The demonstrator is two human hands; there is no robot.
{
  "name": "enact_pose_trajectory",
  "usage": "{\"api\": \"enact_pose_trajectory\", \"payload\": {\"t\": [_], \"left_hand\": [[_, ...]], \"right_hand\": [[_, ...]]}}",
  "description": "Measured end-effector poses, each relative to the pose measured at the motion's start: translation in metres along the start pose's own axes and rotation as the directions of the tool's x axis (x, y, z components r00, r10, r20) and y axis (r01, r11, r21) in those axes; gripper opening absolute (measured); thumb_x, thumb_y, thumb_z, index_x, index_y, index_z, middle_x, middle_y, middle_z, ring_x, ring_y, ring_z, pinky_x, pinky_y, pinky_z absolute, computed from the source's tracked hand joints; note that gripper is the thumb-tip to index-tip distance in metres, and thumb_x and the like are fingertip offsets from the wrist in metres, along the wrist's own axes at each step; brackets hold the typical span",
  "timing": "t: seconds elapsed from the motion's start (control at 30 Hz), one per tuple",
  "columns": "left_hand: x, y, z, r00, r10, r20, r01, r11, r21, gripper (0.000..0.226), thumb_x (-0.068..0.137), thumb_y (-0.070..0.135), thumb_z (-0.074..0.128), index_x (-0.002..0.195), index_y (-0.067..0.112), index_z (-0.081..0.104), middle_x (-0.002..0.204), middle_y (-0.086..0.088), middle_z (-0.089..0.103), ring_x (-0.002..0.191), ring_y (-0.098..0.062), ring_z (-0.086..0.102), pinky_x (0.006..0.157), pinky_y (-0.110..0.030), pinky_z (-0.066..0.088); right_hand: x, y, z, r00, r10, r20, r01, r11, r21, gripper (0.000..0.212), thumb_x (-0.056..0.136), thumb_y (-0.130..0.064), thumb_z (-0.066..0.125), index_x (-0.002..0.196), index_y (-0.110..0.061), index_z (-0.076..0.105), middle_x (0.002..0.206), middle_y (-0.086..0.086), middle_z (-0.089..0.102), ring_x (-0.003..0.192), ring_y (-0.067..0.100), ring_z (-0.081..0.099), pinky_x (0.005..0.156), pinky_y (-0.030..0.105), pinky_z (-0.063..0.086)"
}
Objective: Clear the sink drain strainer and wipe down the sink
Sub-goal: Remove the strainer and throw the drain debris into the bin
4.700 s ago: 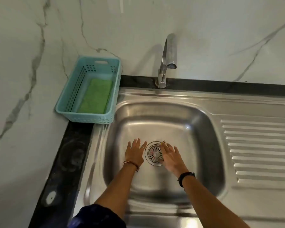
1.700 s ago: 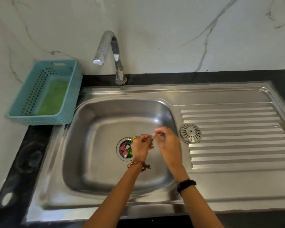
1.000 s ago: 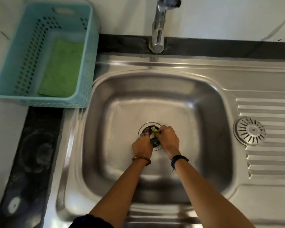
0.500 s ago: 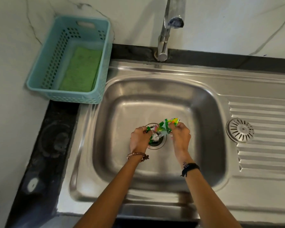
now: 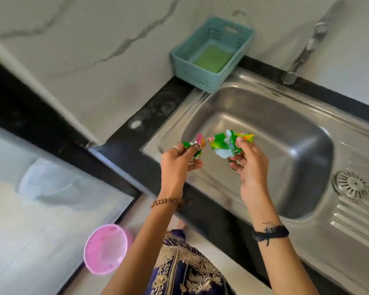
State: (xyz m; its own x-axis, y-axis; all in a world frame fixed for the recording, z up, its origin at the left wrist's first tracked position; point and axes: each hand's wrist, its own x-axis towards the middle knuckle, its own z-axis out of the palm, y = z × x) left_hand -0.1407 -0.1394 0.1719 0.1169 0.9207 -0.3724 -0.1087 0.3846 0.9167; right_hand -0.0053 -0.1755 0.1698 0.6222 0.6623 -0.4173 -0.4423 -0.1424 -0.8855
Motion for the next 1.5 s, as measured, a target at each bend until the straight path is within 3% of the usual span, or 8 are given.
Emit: {"api": "enact_pose_trajectory", "payload": {"t": [0.37,0.6,0.77,0.9,1.07,1.27,1.4,1.5], "left_hand": [[-0.136,-0.046,-0.178,0.844,-0.015,-0.536,-0.071,0.988,-0.139,0.011,0.086,0.012,0.061,0.078,0.009,0.068,0.070,-0.004,0.068,0.060,-0.012,0.066,0.056,-0.018,0.054],[-0.159,-0.147,-0.307,0.656,-0.251,-0.712,0.065,0.958,-0.279,0.013,0.082,0.007,0.064,0.069,0.007,0.066,0.058,-0.004,0.061,0.043,-0.012,0.059,0.049,-0.019,0.054],[-0.114,-0.279,-0.394,0.561,-0.368,-0.741,0.271,0.928,-0.256,0.013,0.078,0.017,0.069,0.079,0.004,0.068,0.071,-0.015,0.064,0.040,-0.004,0.058,0.036,-0.017,0.045],[-0.060,-0.387,-0.440,0.561,-0.326,-0.761,0.401,0.911,-0.095,0.022,0.079,0.022,0.068,0.094,0.006,0.068,0.078,-0.011,0.066,0.052,-0.017,0.059,0.043,-0.025,0.052],[0.004,-0.496,-0.471,0.579,-0.382,-0.720,0.506,0.861,-0.051,0.021,0.081,0.019,0.063,0.095,0.003,0.065,0.075,-0.011,0.064,0.059,-0.026,0.060,0.062,-0.040,0.059],[0.033,-0.556,-0.491,0.707,-0.402,-0.582,0.560,0.820,0.113,0.054,0.083,0.022,0.065,0.131,0.009,0.044,0.134,-0.013,0.050,0.119,-0.032,0.050,0.097,-0.047,0.046],[0.012,-0.529,-0.487,0.715,-0.359,-0.600,0.502,0.861,0.084,0.035,0.086,0.011,0.058,0.121,0.009,0.053,0.120,-0.015,0.060,0.102,-0.031,0.060,0.088,-0.045,0.051],[-0.007,-0.471,-0.474,0.711,-0.363,-0.602,0.452,0.892,-0.004,0.021,0.088,0.006,0.051,0.107,0.004,0.058,0.095,-0.015,0.066,0.076,-0.023,0.063,0.062,-0.026,0.055]], "right_hand": [[-0.155,0.113,0.085,0.781,0.229,0.581,0.018,0.922,-0.387,0.010,0.087,-0.027,0.061,0.085,-0.025,0.071,0.071,-0.013,0.069,0.060,-0.003,0.060,0.050,0.011,0.045],[-0.200,0.258,0.132,0.615,0.392,0.684,0.196,0.764,-0.614,0.005,0.084,-0.021,0.065,0.079,-0.021,0.068,0.069,-0.009,0.067,0.051,-0.006,0.057,0.048,0.011,0.042],[-0.178,0.408,0.151,0.528,0.439,0.727,0.489,0.542,-0.683,0.016,0.083,-0.027,0.068,0.094,-0.015,0.068,0.086,0.000,0.072,0.078,0.014,0.067,0.060,0.025,0.053],[-0.140,0.527,0.162,0.419,0.442,0.793,0.774,0.283,-0.567,0.028,0.087,-0.032,0.063,0.110,-0.017,0.059,0.098,0.001,0.069,0.086,0.019,0.064,0.064,0.029,0.050],[-0.098,0.649,0.162,0.417,0.507,0.755,0.841,0.100,-0.531,0.029,0.089,-0.030,0.057,0.114,-0.015,0.055,0.105,0.009,0.067,0.093,0.028,0.062,0.070,0.031,0.047],[-0.071,0.722,0.162,0.402,0.604,0.688,0.854,0.023,-0.519,0.024,0.086,-0.028,0.060,0.096,-0.007,0.065,0.104,0.015,0.064,0.089,0.031,0.059,0.069,0.028,0.039],[-0.080,0.697,0.168,0.459,0.555,0.694,0.824,0.028,-0.566,0.024,0.089,-0.024,0.055,0.089,-0.005,0.070,0.094,0.013,0.069,0.085,0.031,0.062,0.069,0.031,0.044],[-0.104,0.642,0.178,0.524,0.520,0.675,0.745,0.105,-0.659,0.024,0.091,-0.024,0.050,0.085,-0.007,0.066,0.085,0.012,0.070,0.074,0.030,0.063,0.065,0.034,0.052]]}}
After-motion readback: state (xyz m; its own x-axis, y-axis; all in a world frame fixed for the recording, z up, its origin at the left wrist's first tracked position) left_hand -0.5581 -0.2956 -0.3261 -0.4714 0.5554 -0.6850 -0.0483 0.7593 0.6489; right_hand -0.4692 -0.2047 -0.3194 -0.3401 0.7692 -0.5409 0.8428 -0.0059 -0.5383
